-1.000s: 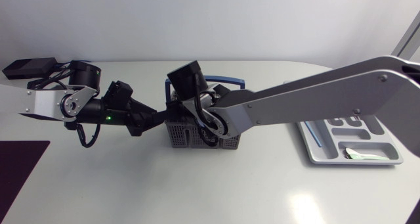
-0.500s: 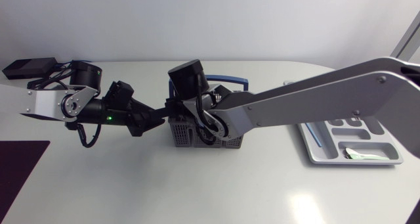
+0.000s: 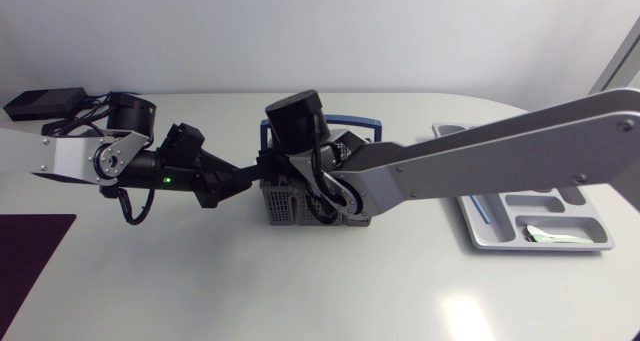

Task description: Unload the cutlery basket into the drawer organizer.

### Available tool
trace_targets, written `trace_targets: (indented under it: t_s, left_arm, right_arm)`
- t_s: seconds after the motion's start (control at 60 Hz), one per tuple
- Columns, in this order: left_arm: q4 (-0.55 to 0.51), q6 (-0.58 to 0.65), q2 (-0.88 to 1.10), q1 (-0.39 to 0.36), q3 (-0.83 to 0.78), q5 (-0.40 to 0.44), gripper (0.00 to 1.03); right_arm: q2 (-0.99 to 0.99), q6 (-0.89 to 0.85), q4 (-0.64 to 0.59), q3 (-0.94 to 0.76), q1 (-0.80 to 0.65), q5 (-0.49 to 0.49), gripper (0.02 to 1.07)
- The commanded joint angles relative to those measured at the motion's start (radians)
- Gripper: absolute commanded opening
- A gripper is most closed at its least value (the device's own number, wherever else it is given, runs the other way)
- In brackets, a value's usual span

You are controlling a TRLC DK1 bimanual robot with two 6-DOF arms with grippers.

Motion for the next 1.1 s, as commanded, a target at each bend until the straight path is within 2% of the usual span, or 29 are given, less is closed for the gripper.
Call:
trace_targets:
  t_s: [0.0,0.55,0.867,1.083]
  left_arm:
    - [0.004,-0.01,0.004,-0.009,0.001,0.019,0.67]
    - [0.003,-0.019,-0.013,-0.011,-0.005,0.019,0.67]
    - [0.003,-0.024,-0.041,-0.003,-0.011,0.017,0.67]
    - [-0.005,-0.027,-0.064,0.001,-0.014,0.017,0.67]
  right_arm:
    - [-0.037,-0.001,0.016,-0.035,-0.001,-0.007,0.1]
    - [-0.128,0.021,0.03,-0.067,-0.011,-0.107,0.1]
    - [-0.179,-0.03,-0.049,-0.025,-0.037,-0.176,0.1]
    - [-0.223,-0.079,-0.102,-0.001,-0.058,-0.314,0.1]
